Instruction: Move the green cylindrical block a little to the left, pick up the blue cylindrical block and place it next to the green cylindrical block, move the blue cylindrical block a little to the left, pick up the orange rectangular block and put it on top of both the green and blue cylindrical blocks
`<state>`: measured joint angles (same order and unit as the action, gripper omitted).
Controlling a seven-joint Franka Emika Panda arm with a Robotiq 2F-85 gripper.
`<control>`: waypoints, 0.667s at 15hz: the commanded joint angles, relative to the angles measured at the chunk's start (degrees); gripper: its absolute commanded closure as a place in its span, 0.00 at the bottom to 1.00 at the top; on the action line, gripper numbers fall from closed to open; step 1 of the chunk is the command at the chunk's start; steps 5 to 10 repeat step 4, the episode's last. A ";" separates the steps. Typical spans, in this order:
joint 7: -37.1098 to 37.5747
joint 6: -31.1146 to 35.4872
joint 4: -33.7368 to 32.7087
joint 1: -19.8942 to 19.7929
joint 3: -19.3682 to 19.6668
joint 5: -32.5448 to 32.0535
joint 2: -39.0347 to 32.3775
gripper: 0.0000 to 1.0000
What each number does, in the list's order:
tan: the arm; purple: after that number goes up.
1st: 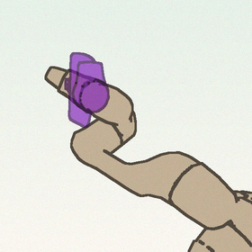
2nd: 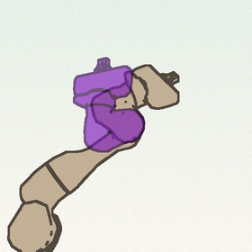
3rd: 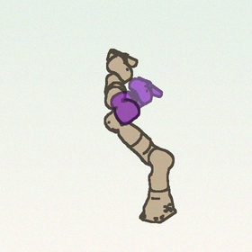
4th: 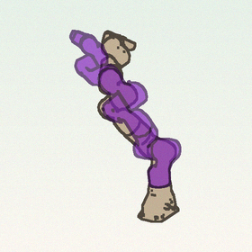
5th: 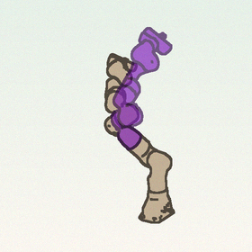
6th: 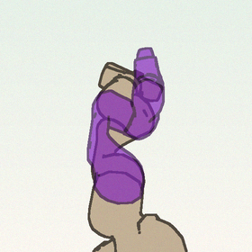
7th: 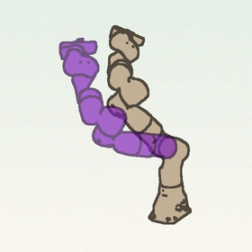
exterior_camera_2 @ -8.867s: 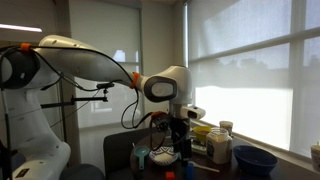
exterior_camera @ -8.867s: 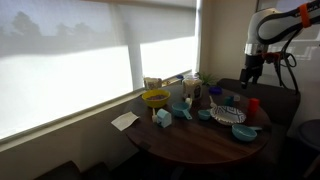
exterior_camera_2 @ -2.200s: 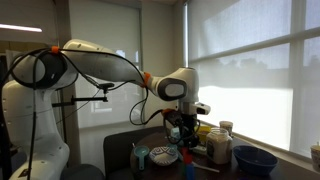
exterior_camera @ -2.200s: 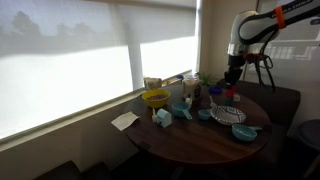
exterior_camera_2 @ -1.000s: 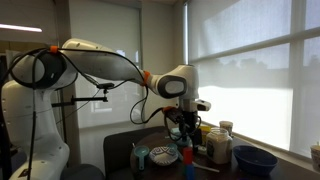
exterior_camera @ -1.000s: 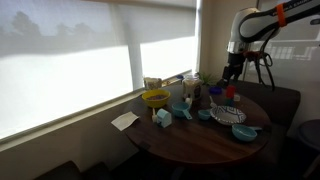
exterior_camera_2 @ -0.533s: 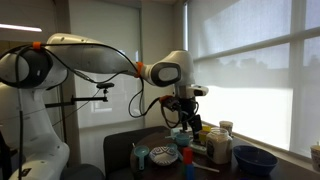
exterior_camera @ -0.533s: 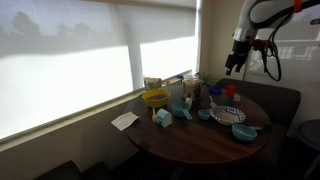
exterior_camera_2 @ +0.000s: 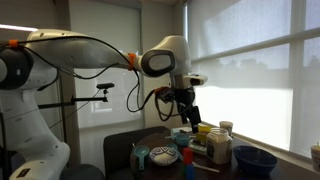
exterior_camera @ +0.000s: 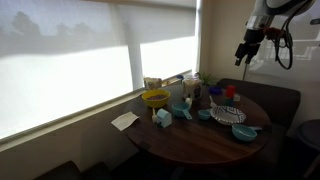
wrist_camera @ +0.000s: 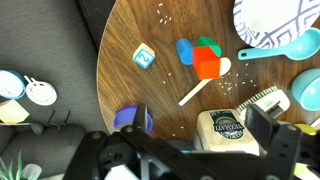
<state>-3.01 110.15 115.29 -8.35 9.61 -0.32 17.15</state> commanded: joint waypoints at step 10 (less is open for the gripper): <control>-0.02 -1.31 -0.09 -1.57 1.65 0.01 1.63 0.00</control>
